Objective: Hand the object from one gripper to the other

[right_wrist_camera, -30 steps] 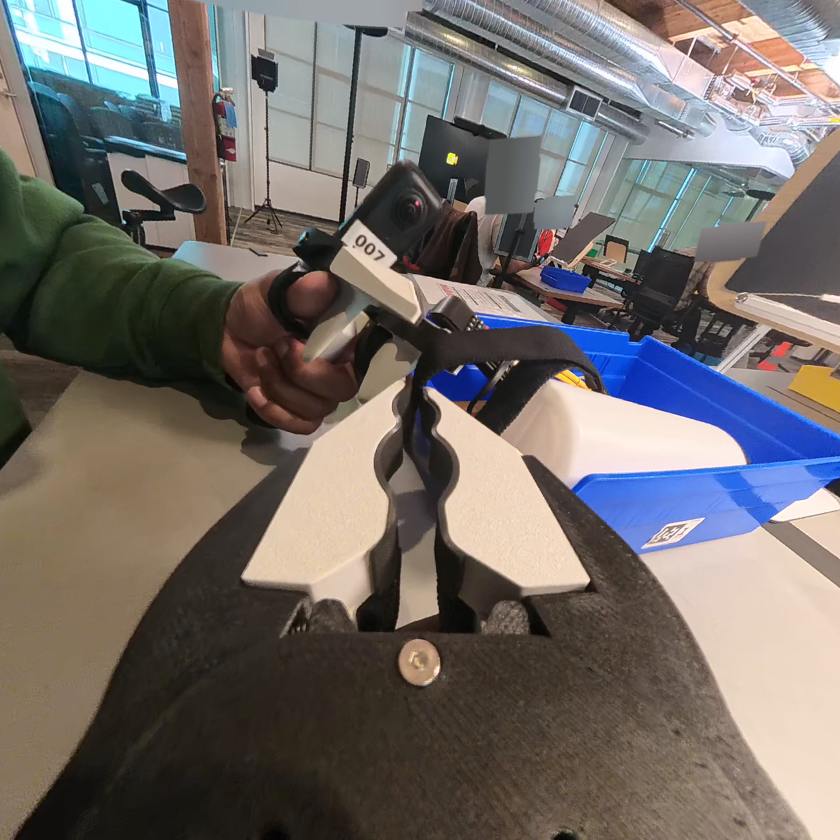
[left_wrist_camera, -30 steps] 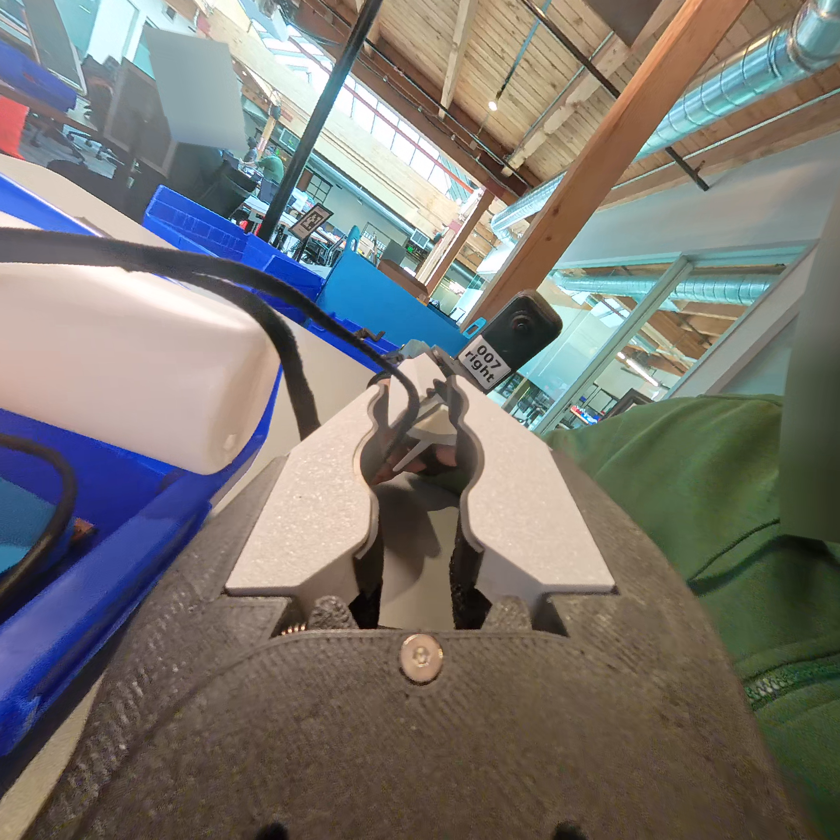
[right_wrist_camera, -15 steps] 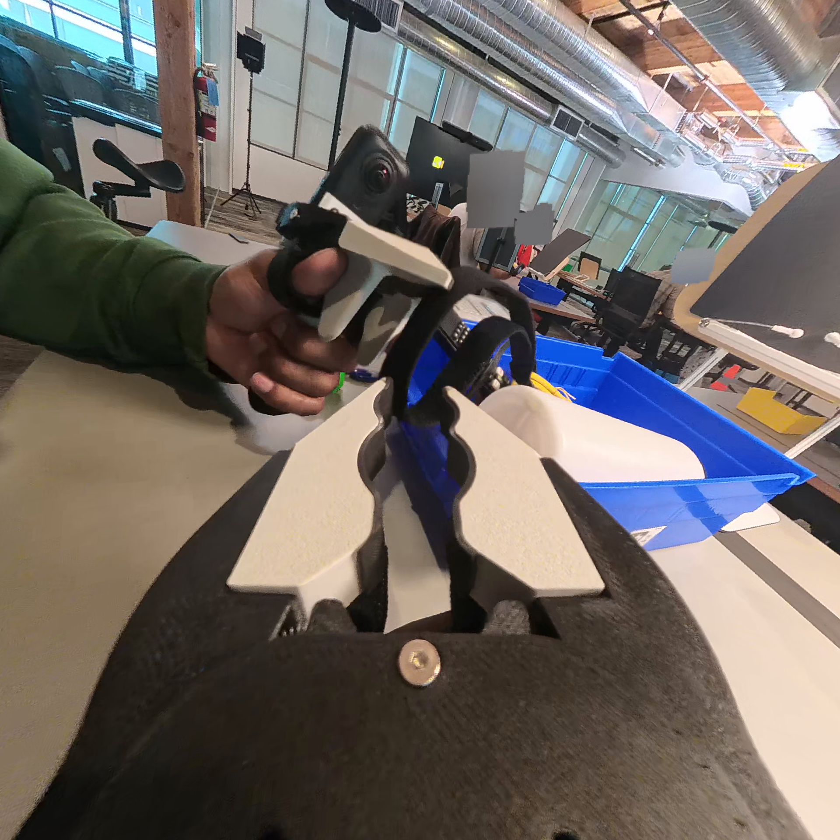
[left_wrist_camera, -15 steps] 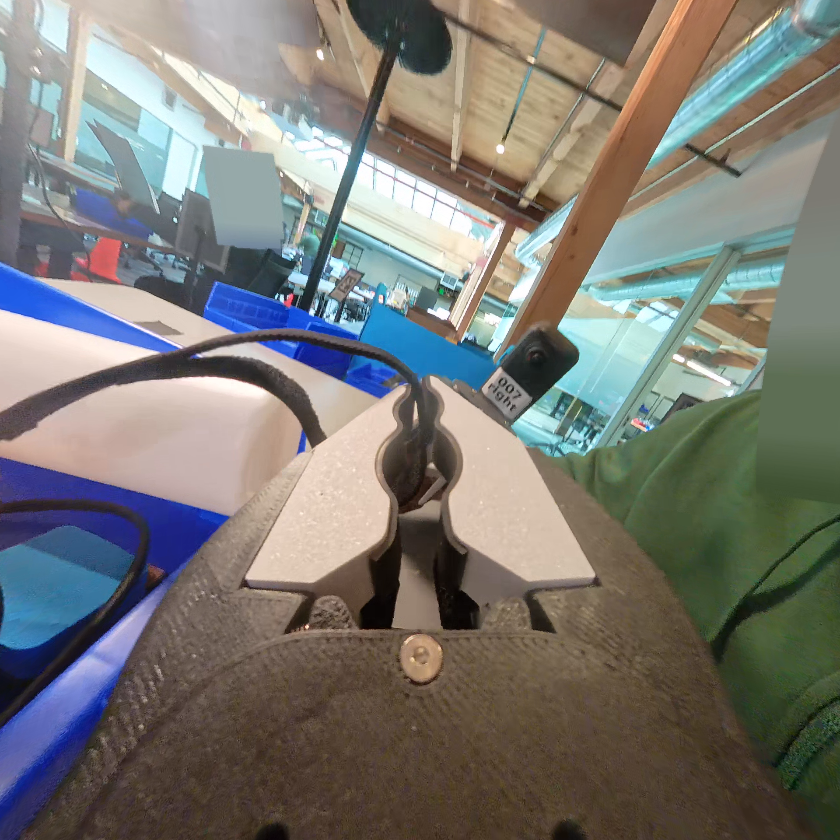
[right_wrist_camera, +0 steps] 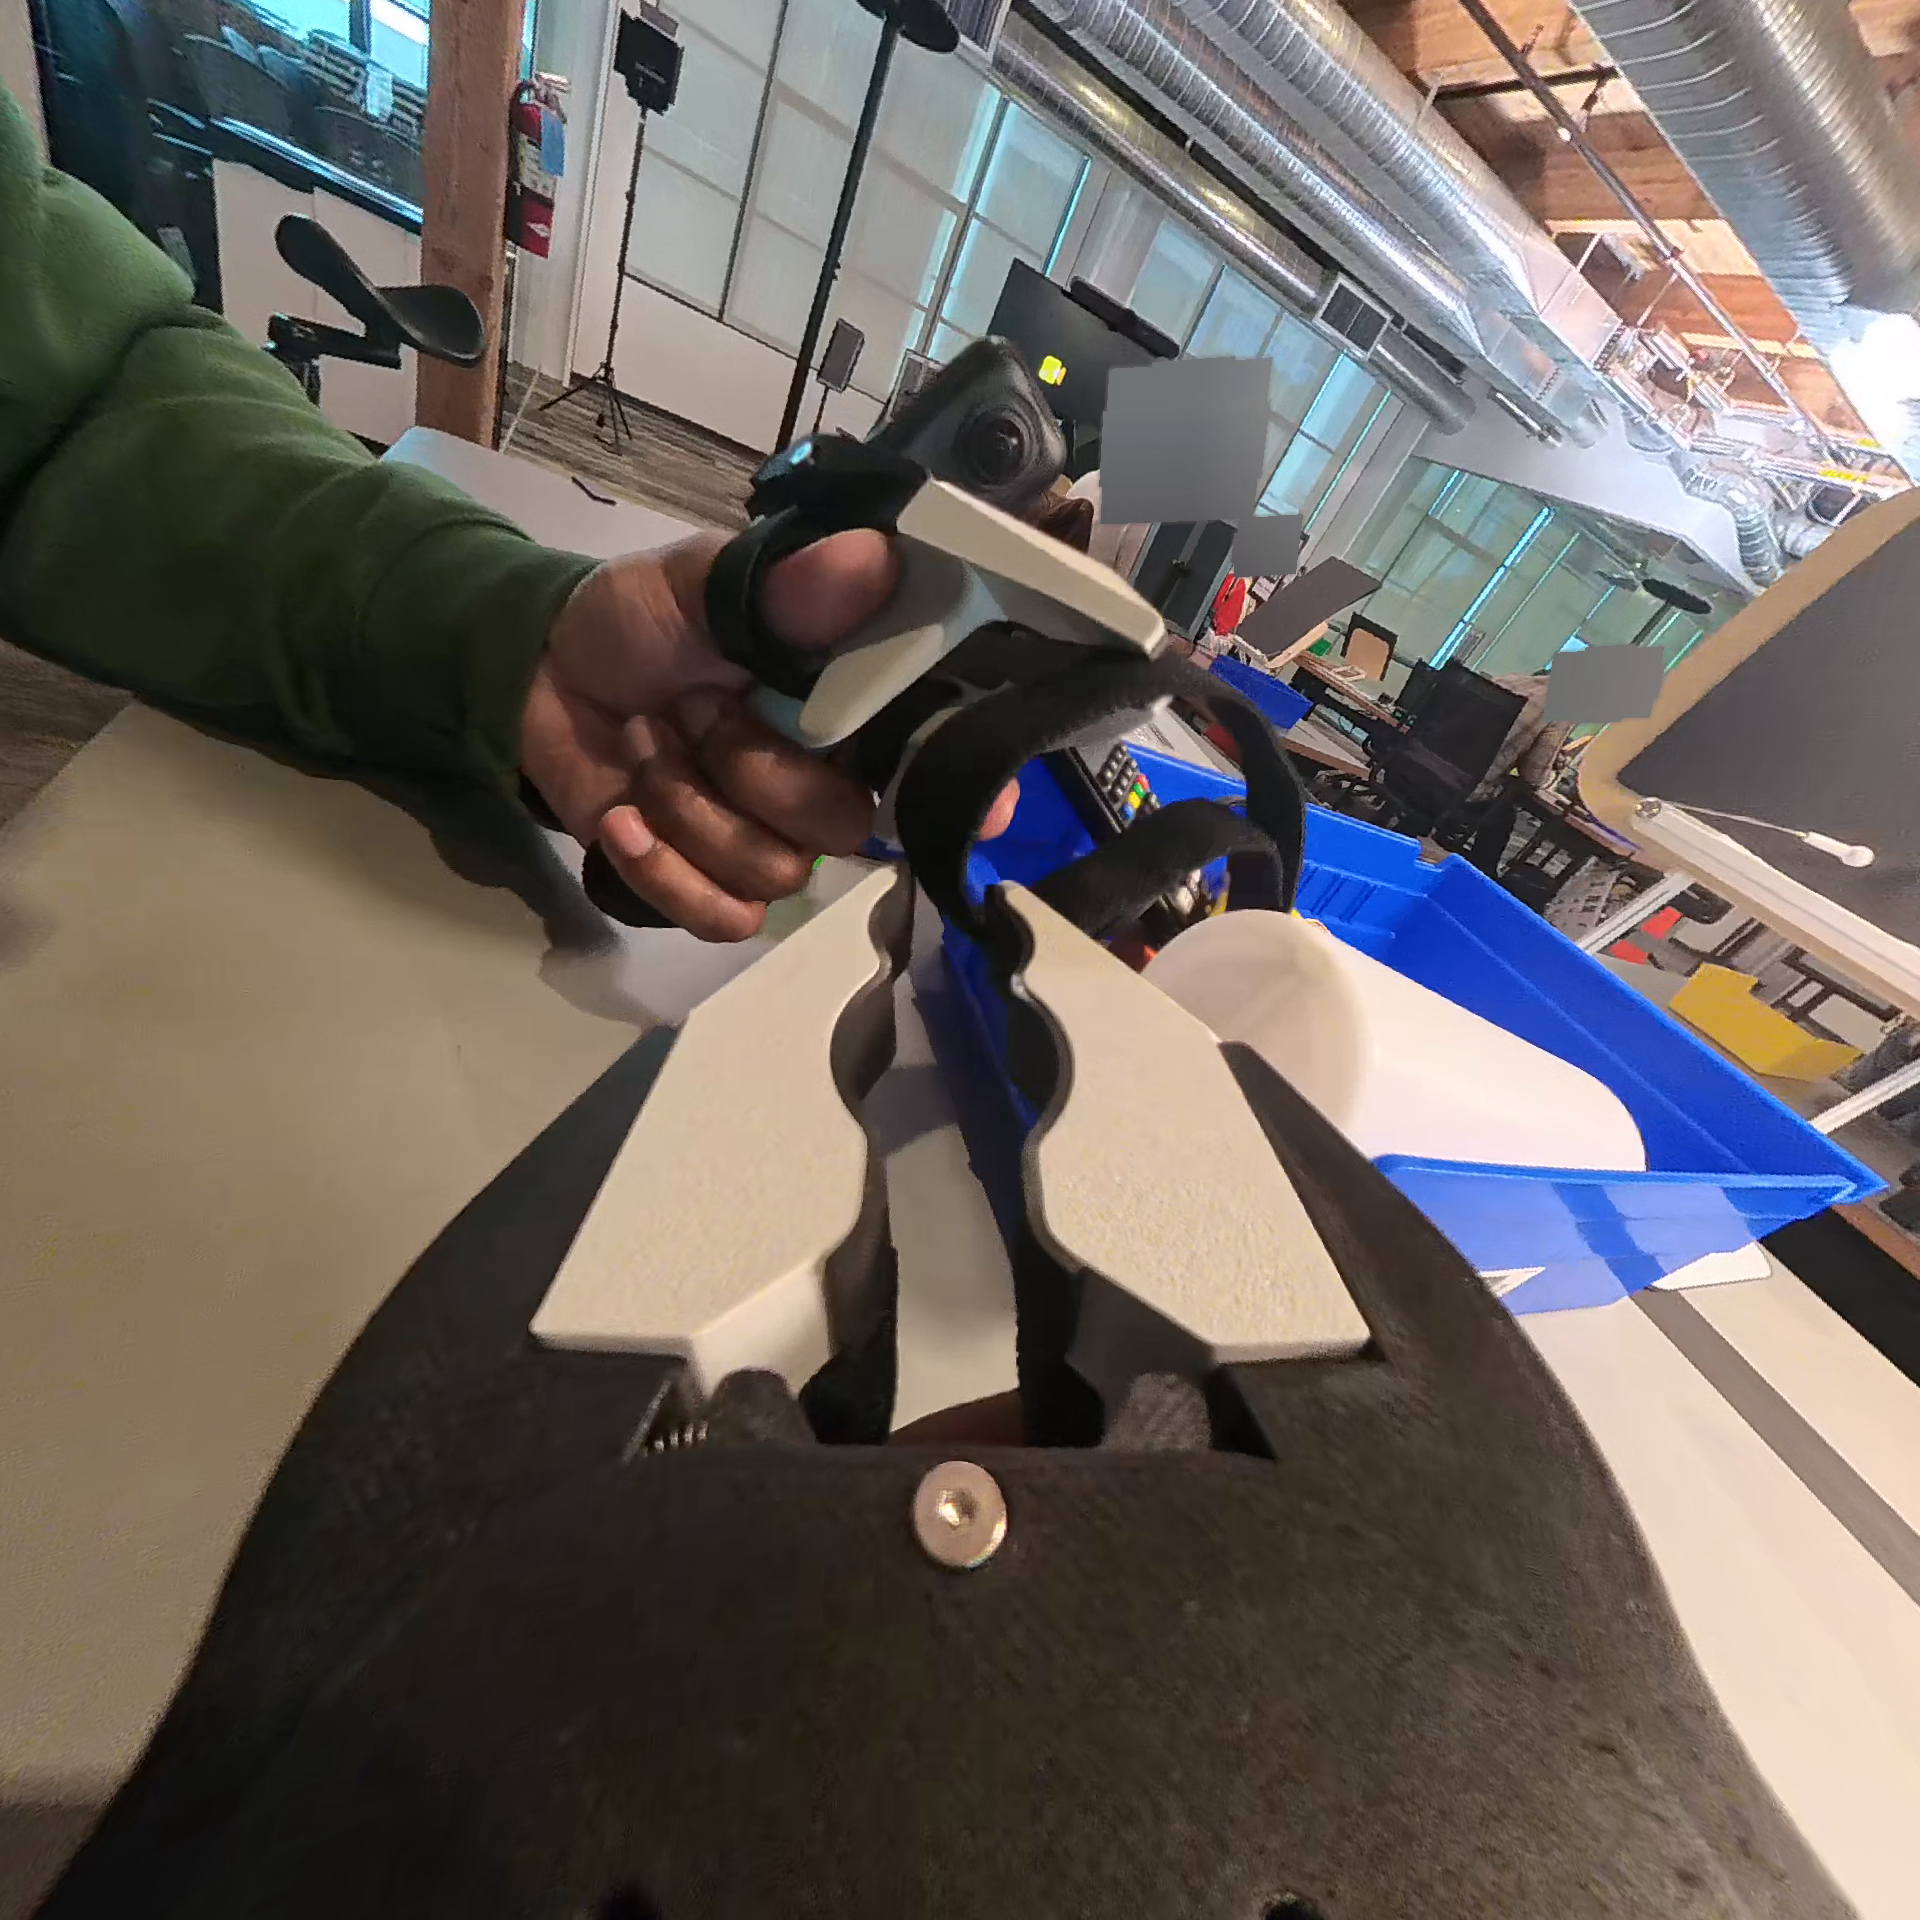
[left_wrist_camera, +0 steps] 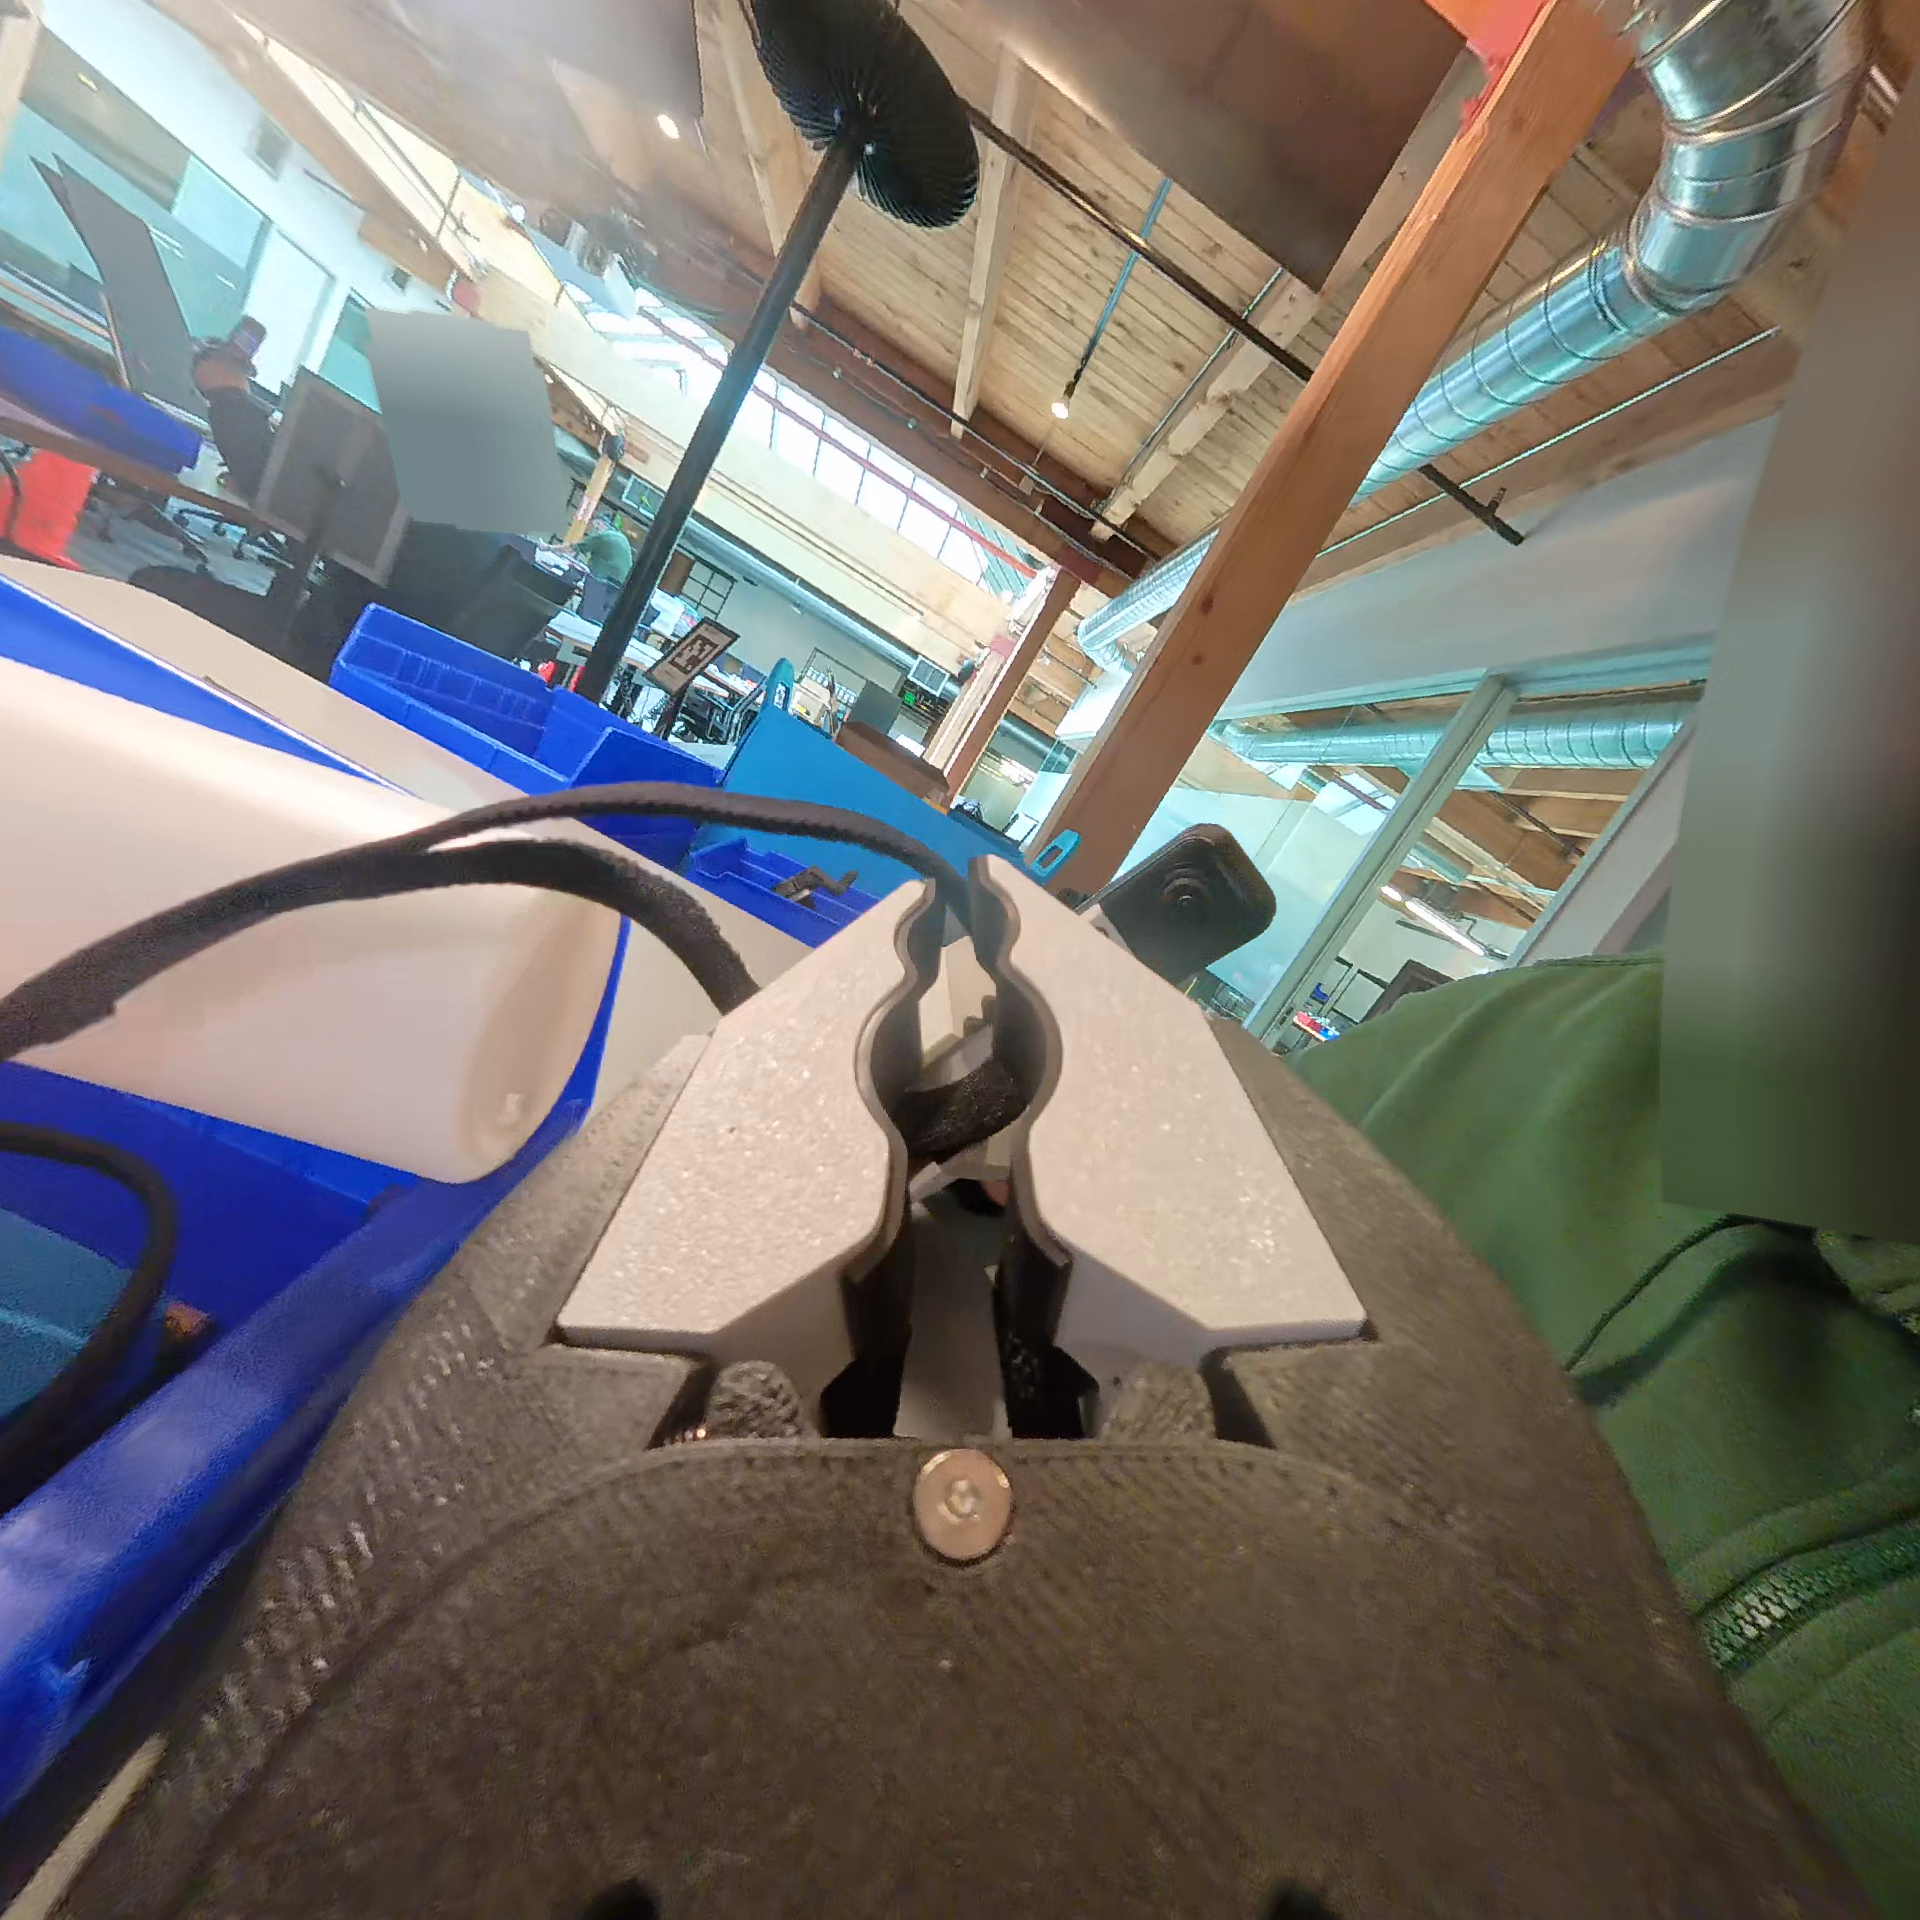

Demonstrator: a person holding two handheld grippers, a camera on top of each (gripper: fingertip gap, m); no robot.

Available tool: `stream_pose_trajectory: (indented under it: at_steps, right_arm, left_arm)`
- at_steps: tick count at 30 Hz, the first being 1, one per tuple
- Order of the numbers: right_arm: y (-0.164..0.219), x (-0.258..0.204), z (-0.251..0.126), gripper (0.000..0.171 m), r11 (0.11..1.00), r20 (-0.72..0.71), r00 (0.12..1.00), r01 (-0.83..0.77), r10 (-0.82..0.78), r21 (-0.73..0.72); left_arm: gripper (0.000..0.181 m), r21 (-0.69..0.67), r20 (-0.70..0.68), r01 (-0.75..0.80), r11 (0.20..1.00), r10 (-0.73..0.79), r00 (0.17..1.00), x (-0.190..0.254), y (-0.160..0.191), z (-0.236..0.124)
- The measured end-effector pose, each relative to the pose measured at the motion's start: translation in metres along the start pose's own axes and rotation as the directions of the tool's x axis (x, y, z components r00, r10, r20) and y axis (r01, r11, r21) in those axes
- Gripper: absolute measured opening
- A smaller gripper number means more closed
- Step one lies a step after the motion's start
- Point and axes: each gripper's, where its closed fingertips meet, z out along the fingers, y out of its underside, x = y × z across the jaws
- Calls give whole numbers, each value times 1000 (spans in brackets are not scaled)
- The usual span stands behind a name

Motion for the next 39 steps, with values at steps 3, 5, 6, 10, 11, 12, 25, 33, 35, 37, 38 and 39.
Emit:
stream_pose_trajectory:
  at_steps: [3, 5, 6, 10, 11, 12, 25, 33, 35, 37, 38, 39]
  right_arm:
    - [-3, -2, -1, 5, 1000, 15, 1000, -7, 7, 13]
    - [-9, 1, -3, 4, 998, 17, 999, -49, 48, 42]
    - [-12, 3, -4, 3, 995, 22, 997, -78, 77, 59]
    - [-25, 11, -11, 3, 967, 58, 976, -216, 210, 133]
    - [-28, 14, -13, 3, 955, 67, 966, -255, 248, 149]
    - [-30, 17, -15, 3, 942, 75, 956, -294, 285, 165]
    - [-35, 25, -20, 3, 856, 167, 875, -481, 454, 192]
    - [-34, 28, -20, 10, 852, 150, 874, -485, 462, 197]
    - [-33, 31, -20, 15, 856, 130, 879, -477, 459, 201]
    - [-31, 33, -20, 20, 867, 107, 889, -457, 445, 199]
    - [-30, 33, -19, 22, 874, 97, 896, -445, 434, 195]
    - [-28, 32, -18, 24, 883, 89, 903, -430, 421, 188]
  left_arm:
    - [9, -15, 20, -6, 1000, 7, 1000, -3, 2, 1]
    - [19, -30, 33, -28, 999, 29, 999, -4, 3, 1]
    - [22, -41, 39, -44, 998, 45, 998, -5, 4, 2]
    - [26, -83, 48, -116, 990, 121, 992, -3, 7, 3]
    - [28, -98, 44, -126, 987, 131, 990, -2, 9, 3]
    - [28, -113, 40, -137, 984, 142, 989, -1, 11, 4]
    - [30, -316, 62, -476, 821, 518, 853, -3, 41, 10]
    - [4, -394, 97, -578, 714, 658, 747, -11, 44, 8]
    - [3, -339, 114, -542, 769, 605, 788, -8, 36, 8]
    - [3, -261, 118, -477, 839, 518, 847, -3, 25, 7]
    - [3, -220, 110, -436, 872, 467, 877, 0, 20, 6]
    - [4, -182, 99, -393, 901, 415, 904, 2, 15, 5]
